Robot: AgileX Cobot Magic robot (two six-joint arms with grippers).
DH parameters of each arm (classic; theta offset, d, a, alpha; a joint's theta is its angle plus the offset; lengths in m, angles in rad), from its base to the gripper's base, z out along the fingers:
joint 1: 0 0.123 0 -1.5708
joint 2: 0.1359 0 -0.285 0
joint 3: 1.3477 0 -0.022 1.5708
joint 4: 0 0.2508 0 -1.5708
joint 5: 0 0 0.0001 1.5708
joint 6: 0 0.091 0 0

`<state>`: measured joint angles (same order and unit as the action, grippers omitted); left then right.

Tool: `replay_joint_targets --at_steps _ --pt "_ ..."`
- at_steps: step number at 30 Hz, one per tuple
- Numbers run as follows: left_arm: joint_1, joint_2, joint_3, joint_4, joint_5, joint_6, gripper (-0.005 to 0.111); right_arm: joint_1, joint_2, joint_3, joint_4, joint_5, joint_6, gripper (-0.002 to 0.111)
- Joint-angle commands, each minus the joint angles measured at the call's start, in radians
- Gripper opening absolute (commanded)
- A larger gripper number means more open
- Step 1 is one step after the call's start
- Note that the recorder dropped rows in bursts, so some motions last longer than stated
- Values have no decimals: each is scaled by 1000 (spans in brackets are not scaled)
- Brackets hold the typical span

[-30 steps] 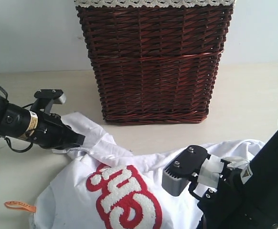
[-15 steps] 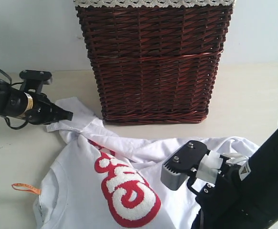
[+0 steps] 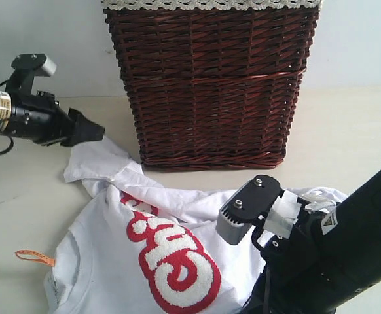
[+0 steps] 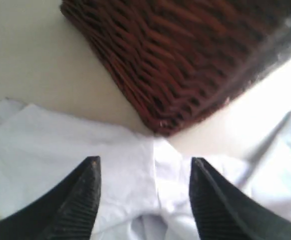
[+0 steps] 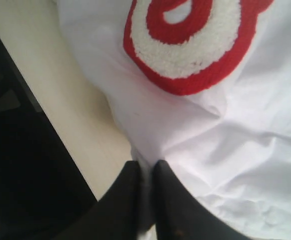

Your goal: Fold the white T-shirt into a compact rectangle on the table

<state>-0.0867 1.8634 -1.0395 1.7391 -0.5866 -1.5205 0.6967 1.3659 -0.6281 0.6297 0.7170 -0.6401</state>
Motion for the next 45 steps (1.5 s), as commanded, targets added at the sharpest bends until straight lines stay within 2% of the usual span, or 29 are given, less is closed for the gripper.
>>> replay_joint_targets --at_steps 1,4,8,10,14,18,22,24,26,29,32,36,39,41,45 --pt "-32 2 133 5 150 377 54 2 -2 3 8 -14 -12 13" --pt "-73 50 155 5 273 619 54 2 -2 3 19 -14 -12 13" --pt "-139 122 105 -225 487 791 54 2 -2 3 23 -9 -12 13" --pt "-152 153 65 -293 587 811 54 2 -2 3 23 -9 -12 13" --pt "-152 174 46 -304 561 809 52 2 -2 3 23 -9 -12 13" --pt "-155 167 46 -292 497 809 31 2 -2 3 23 -10 -12 13" --pt "-154 154 46 -285 576 809 1 2 -2 3 23 -10 -12 13" --pt "-154 146 46 -292 639 805 0 2 -2 3 23 -10 -12 13" --pt "-154 128 44 -312 644 803 0 2 -2 3 23 -10 -12 13" --pt "-154 98 44 -338 480 794 0 2 -2 3 25 -10 -12 13" --pt "-154 66 40 -343 384 766 0 2 -2 3 25 -10 -12 13" --pt "-154 79 -15 -367 172 761 0 2 -2 3 25 -10 -12 13" --pt "-159 112 -49 -427 128 763 0 2 -2 3 25 -7 -12 13" --pt "-159 133 -63 -520 125 790 6 2 -2 3 25 -5 -12 13" --pt "-159 141 -65 -656 151 860 36 2 -2 3 25 -5 -12 13"
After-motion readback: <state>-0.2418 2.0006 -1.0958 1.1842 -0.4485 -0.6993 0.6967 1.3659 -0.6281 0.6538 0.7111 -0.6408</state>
